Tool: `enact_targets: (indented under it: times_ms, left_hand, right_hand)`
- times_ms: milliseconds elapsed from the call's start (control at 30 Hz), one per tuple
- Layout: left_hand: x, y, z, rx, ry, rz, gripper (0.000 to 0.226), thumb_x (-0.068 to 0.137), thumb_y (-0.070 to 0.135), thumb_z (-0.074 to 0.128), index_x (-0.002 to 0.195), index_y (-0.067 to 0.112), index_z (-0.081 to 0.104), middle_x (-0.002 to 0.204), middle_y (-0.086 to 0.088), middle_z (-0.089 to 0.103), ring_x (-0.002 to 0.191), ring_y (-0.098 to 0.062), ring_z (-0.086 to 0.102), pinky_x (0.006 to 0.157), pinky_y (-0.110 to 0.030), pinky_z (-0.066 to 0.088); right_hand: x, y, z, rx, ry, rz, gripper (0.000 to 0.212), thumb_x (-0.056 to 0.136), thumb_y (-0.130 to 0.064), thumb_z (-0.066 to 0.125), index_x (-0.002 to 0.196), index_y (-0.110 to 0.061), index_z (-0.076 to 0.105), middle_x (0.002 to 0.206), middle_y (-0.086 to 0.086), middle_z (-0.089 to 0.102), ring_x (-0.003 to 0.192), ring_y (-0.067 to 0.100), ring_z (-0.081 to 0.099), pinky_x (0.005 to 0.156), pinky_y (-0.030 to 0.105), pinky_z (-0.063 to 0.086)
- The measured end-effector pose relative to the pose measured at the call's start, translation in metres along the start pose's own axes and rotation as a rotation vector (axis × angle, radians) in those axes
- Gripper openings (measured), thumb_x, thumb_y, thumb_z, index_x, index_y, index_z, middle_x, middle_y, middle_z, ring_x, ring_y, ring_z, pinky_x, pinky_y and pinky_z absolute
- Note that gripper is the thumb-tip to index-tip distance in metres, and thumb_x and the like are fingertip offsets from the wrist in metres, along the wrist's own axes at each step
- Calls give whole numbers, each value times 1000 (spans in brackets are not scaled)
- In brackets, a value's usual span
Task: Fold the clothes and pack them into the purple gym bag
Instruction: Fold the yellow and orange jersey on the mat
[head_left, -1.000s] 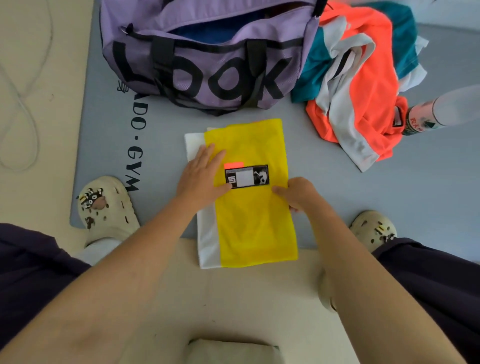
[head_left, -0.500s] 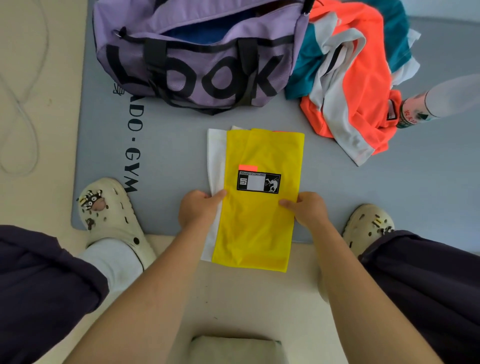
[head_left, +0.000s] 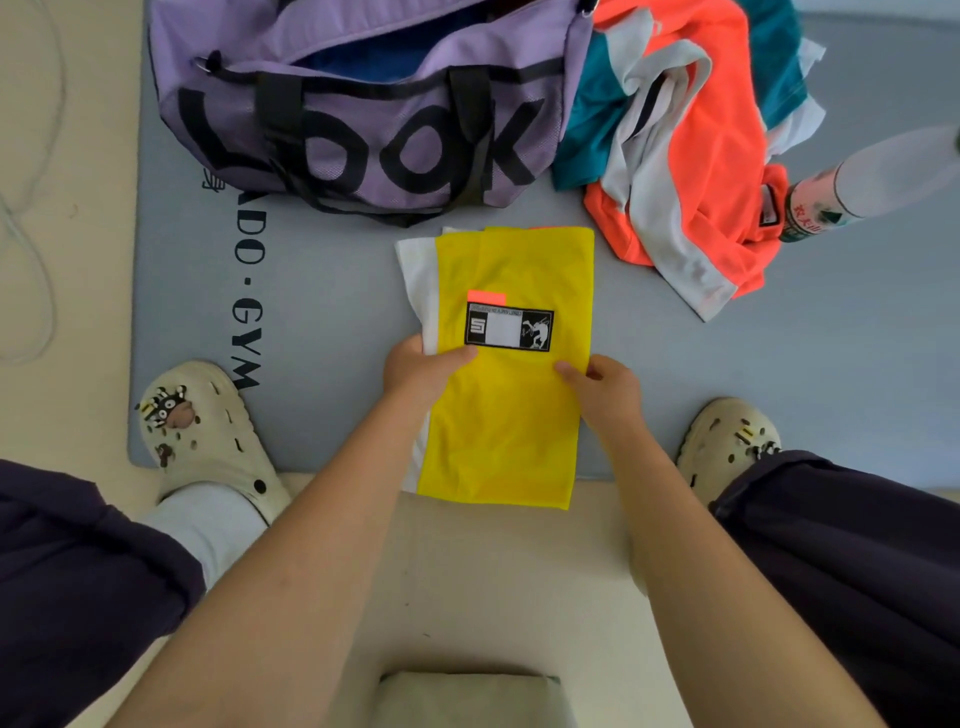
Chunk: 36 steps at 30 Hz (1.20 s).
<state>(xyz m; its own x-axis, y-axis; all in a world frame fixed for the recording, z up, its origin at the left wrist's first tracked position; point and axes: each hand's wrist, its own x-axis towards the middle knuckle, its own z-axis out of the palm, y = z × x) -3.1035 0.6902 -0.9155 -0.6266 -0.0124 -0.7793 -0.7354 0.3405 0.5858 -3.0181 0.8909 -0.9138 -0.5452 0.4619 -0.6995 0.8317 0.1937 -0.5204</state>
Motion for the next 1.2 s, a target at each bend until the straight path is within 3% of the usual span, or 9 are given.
enact_targets:
  times_ms: [167, 233, 367, 533, 667, 800, 867, 1000, 1200]
  left_hand:
    - [8, 4, -20, -145, -266, -115, 30, 86, 16, 73, 115, 20, 65, 114, -6, 71, 99, -21, 69, 87, -39, 57]
    - [10, 2, -24, -148, -271, -171, 41, 85, 14, 74, 124, 13, 61, 117, -12, 69, 108, -30, 66, 95, -47, 53]
    - [12, -5, -30, -214, -156, -128, 53, 80, 19, 79, 128, 11, 57, 122, -12, 67, 111, -29, 65, 98, -50, 51]
    - [5, 4, -38, -256, 29, 62, 85, 81, 29, 80, 147, 45, 30, 150, 14, 36, 123, -1, 39, 82, -19, 43]
    - [4, 22, -45, -182, -36, 213, 32, 95, 17, 62, 125, 28, 65, 129, 10, 61, 118, -3, 56, 78, -5, 42]
    - [3, 32, -51, 57, -159, 261, 36, 85, 14, 74, 117, 30, 68, 125, 10, 60, 110, 0, 53, 77, -6, 40]
    - [5, 34, -52, 199, -153, 311, 45, 82, 9, 76, 120, 29, 65, 127, 8, 58, 113, -6, 51, 83, -12, 39]
    - [9, 33, -47, 459, -28, 425, 41, 83, 9, 74, 122, 20, 66, 129, -1, 61, 115, -14, 54, 89, -18, 37]
    - [12, 33, -42, 727, 101, 575, 24, 89, 19, 68, 111, 13, 73, 106, -17, 65, 98, -33, 60, 71, -28, 37]
  right_hand:
    - [2, -7, -4, 174, -74, -2, 28, 93, -38, 63, 77, -17, 54, 79, 6, 55, 76, 20, 50, 65, 34, 40]
    - [1, -5, -5, 256, -128, 38, 17, 94, -38, 61, 88, -22, 61, 102, 8, 66, 94, 26, 62, 82, 42, 54]
    - [1, -4, -11, 346, -174, 77, 20, 93, -36, 63, 99, -18, 60, 118, 19, 64, 109, 38, 62, 95, 60, 48]
    - [-1, -25, -22, 546, -149, -13, 26, 93, -20, 65, 115, -25, 51, 100, 24, 65, 84, 31, 60, 83, 54, 51]
    - [0, -41, -34, 552, -267, -163, 26, 96, -9, 57, 112, -26, 68, 97, 7, 69, 86, 24, 62, 82, 43, 50]
    - [4, -48, -39, 443, -353, -224, 43, 87, 8, 62, 123, -15, 63, 113, 3, 71, 98, 15, 68, 84, 28, 56]
    - [3, -50, -41, 340, -339, -218, 53, 83, 10, 65, 127, -18, 59, 117, 12, 68, 101, 22, 68, 88, 34, 56]
    - [7, -55, -41, -175, -160, -344, 40, 81, -6, 74, 115, -27, 65, 105, 18, 68, 91, 34, 63, 79, 40, 53]
    - [6, -63, -38, -627, 86, -508, 35, 86, -24, 70, 121, -19, 66, 100, 15, 66, 96, 37, 59, 80, 39, 42]
